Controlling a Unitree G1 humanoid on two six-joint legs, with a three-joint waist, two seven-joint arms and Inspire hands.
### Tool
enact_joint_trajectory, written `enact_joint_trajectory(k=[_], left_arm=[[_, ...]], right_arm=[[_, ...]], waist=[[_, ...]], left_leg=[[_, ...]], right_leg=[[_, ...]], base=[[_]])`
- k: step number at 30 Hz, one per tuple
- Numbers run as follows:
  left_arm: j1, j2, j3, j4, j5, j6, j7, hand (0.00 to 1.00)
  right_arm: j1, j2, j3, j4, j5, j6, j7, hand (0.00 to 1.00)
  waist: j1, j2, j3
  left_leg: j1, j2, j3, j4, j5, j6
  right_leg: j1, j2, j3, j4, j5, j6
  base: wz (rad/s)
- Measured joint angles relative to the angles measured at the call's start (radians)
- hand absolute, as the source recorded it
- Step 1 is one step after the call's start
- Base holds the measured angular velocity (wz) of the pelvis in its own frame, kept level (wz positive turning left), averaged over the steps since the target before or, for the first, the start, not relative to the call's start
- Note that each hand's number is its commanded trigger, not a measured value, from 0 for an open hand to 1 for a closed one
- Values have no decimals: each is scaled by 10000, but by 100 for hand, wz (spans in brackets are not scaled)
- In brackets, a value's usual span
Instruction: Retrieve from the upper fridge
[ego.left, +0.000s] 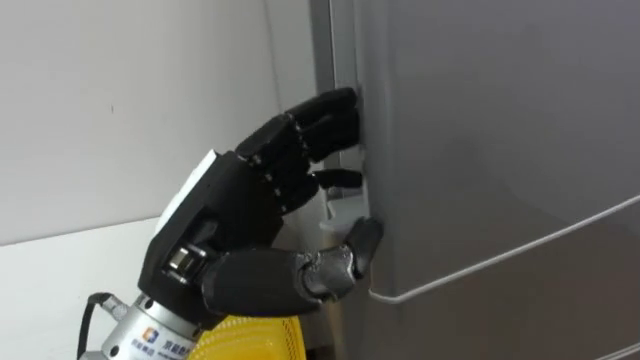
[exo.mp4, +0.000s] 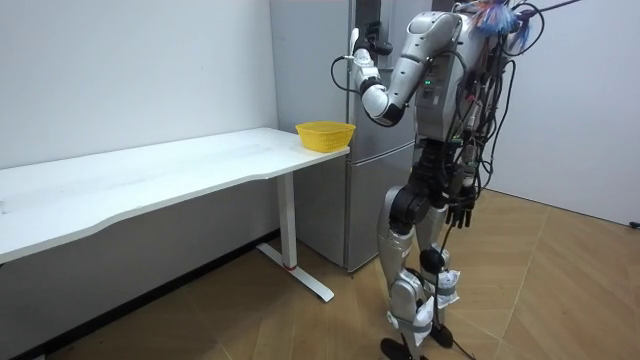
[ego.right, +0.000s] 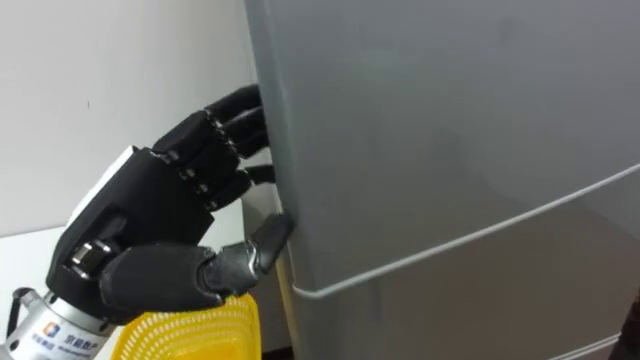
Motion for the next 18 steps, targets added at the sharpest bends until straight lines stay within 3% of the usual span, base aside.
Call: enact_joint_trajectory(k=[18], left_arm=[[-1,-31,-58,5,-18,-2,-287,0]], right_arm=[[6,0,4,24,57,7,-1,0]], waist=[[7,-15,3]], left_leg=[[-99,15,47,27,0,1]], right_leg=[[-194,-5,9,105,-1,3]], base=[[0]])
